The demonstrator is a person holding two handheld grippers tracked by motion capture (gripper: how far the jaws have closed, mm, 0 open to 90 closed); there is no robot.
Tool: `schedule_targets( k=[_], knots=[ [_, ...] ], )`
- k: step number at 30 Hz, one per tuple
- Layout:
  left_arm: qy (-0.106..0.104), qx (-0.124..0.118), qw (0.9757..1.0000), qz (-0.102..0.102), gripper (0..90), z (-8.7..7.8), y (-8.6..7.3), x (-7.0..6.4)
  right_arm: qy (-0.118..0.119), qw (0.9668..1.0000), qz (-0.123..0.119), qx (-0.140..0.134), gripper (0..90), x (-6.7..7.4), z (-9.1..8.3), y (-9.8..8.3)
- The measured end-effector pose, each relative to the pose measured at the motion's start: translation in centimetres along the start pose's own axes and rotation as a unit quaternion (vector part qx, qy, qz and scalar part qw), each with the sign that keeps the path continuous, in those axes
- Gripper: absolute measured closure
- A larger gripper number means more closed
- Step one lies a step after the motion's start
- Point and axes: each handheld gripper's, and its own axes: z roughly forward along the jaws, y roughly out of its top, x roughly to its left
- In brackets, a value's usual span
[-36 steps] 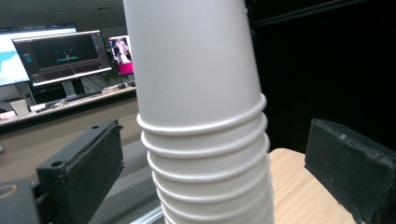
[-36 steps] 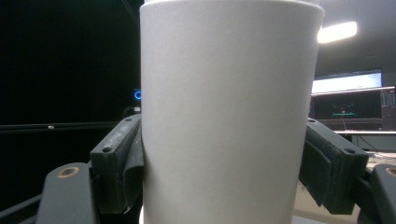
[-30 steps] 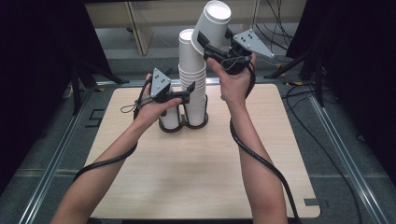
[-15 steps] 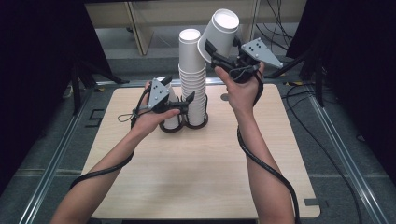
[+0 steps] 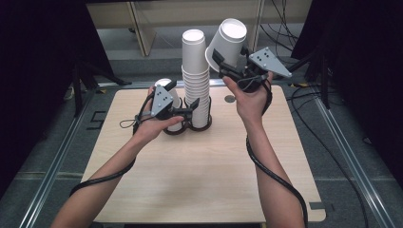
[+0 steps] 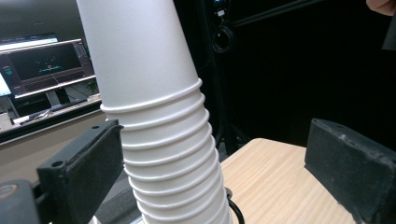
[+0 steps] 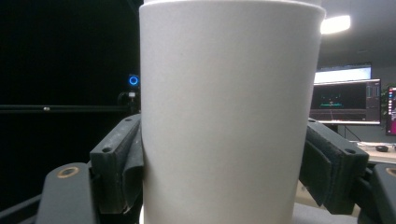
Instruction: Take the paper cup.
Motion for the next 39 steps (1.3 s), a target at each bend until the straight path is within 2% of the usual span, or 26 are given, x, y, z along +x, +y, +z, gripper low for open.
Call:
schedule_targets(
  k=[4,11,17,22,24,30,32,34,36,38,39],
  knots=[
    [-0.004,0.000,1.0000,0.003,4.4,-0.3,-0.1,-0.2,0.001,0.9999,-0.008,0.009,23.9,0.1,-0.5,-0.4],
    [-0.011,0.006,0.9999,0.000,4.3,-1.2,-0.7,-0.7,0.007,0.9996,-0.007,0.025,23.9,0.5,-1.4,-1.8],
    [-0.017,0.017,0.9997,0.007,4.3,-1.8,-1.9,-1.2,0.012,0.9990,-0.007,0.043,23.8,0.9,-2.2,-3.4],
    [-0.021,0.024,0.9995,0.003,4.3,-2.4,-2.9,-1.5,0.023,0.9975,-0.006,0.066,23.8,1.4,-3.2,-5.2],
    [-0.021,0.026,0.9995,0.002,4.3,-2.6,-3.2,-1.6,0.019,0.9976,-0.009,0.065,23.8,1.5,-3.3,-5.5],
    [-0.025,0.031,0.9992,0.004,4.4,-3.5,-4.4,-2.3,0.028,0.9954,0.003,0.092,23.7,2.2,-4.4,-7.4],
    [-0.027,0.033,0.9991,0.006,4.4,-3.8,-4.9,-2.7,0.026,0.9956,-0.006,0.090,23.8,2.2,-4.7,-7.9],
    [-0.030,0.038,0.9988,0.007,4.4,-4.0,-5.3,-3.0,0.029,0.9946,0.007,0.099,23.7,2.6,-5.0,-8.4],
    [-0.033,0.041,0.9986,0.007,4.4,-4.2,-5.6,-3.1,0.030,0.9933,0.008,0.111,23.7,2.8,-5.4,-8.8],
    [-0.034,0.041,0.9986,0.004,4.4,-4.4,-5.9,-3.3,0.033,0.9935,0.004,0.109,23.7,2.9,-5.5,-9.2],
    [-0.032,0.042,0.9986,0.007,4.4,-4.5,-6.0,-3.3,0.036,0.9928,0.011,0.113,23.7,3.1,-5.7,-9.4]
  ],
)
